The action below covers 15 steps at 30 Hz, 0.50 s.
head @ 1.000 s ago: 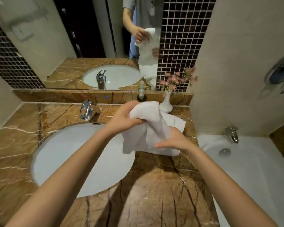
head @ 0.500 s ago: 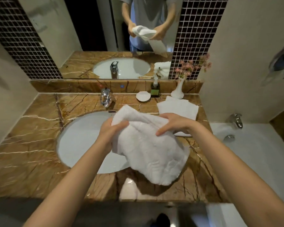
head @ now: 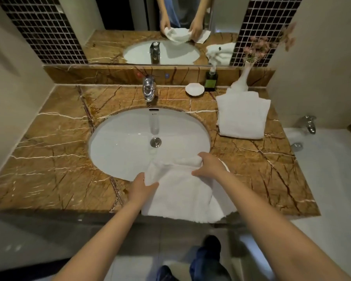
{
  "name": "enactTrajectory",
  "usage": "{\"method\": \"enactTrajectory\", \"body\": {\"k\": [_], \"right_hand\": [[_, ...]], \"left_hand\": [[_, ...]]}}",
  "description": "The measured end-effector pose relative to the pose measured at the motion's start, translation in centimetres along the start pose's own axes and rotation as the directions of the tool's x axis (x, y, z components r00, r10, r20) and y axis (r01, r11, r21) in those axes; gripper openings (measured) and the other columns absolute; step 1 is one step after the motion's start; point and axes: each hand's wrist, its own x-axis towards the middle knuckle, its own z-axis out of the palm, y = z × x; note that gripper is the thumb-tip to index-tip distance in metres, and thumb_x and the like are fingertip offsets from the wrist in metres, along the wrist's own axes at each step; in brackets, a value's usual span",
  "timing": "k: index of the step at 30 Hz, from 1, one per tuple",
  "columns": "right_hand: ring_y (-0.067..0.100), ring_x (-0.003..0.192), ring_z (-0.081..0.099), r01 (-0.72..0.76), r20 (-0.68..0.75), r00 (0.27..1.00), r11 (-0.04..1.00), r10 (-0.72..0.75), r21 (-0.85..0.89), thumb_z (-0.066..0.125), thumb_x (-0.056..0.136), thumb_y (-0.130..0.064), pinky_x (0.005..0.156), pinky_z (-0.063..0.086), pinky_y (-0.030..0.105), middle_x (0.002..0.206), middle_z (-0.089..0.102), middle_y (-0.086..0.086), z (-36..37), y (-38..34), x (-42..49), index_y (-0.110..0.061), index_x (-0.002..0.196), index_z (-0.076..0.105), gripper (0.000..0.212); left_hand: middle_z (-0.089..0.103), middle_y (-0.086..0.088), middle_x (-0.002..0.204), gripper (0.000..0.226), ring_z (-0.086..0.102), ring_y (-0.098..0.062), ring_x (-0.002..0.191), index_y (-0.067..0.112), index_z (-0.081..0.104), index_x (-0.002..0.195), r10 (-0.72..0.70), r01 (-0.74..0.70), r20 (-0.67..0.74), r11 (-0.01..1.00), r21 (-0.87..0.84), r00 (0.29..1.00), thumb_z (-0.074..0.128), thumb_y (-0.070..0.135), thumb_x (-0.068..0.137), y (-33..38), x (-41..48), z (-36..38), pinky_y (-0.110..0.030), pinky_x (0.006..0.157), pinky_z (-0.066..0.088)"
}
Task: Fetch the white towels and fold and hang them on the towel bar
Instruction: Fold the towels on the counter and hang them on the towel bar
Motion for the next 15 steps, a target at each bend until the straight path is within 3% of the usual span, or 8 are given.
{"method": "enactTrajectory", "body": {"k": [4, 8, 11, 15], "right_hand": [[0.021, 0.1, 0.059, 0.018, -0.095, 0.995, 0.999, -0.022, -0.041, 0.075, 0.071, -0.039, 0.074, 0.047, 0.031, 0.11, 0.063, -0.001, 0.4, 0.0, -1.2, -0.021, 0.12, 0.051, 0.057], [0.021, 0.106, 0.057, 0.052, -0.123, 0.991, 0.996, -0.062, -0.077, 0.071, 0.076, -0.042, 0.073, 0.041, 0.029, 0.116, 0.062, 0.0, 0.5, 0.3, -1.9, -0.021, 0.132, 0.046, 0.064], [0.021, 0.106, 0.058, 0.086, -0.114, 0.989, 0.993, -0.095, -0.081, 0.071, 0.076, -0.045, 0.078, 0.044, 0.031, 0.116, 0.062, 0.0, 0.4, 0.8, -1.7, -0.023, 0.134, 0.043, 0.068], [0.02, 0.1, 0.059, 0.149, -0.048, 0.988, 0.989, -0.15, -0.016, 0.073, 0.07, -0.052, 0.081, 0.048, 0.033, 0.103, 0.058, -0.004, -0.5, 2.0, -1.2, -0.03, 0.139, 0.036, 0.081]], "left_hand": [[0.053, 0.004, 0.097, 0.034, 0.053, -0.017, 0.085, 0.015, 0.048, 0.111, 0.065, -0.056, -0.022, 0.957, 0.284, 0.998, 0.061, 0.035, 0.087, -0.3, -0.3, 0.1, -0.024, 0.056, 0.039], [0.058, 0.0, 0.103, 0.041, 0.058, -0.022, 0.09, 0.016, 0.046, 0.116, 0.12, -0.076, -0.079, 0.904, 0.421, 0.99, 0.062, 0.037, 0.085, 0.3, -0.3, 0.5, -0.035, 0.07, 0.051], [0.055, -0.006, 0.113, 0.051, 0.055, -0.025, 0.102, 0.017, 0.041, 0.126, 0.203, -0.119, -0.094, 0.826, 0.551, 0.975, 0.064, 0.028, 0.082, 0.8, -0.1, 1.0, -0.041, 0.077, 0.052], [0.045, -0.008, 0.132, 0.066, 0.046, -0.028, 0.117, 0.019, 0.035, 0.139, 0.331, -0.201, -0.074, 0.719, 0.665, 0.941, 0.06, 0.006, 0.08, 1.9, -0.1, 2.0, -0.037, 0.085, 0.047]]}}
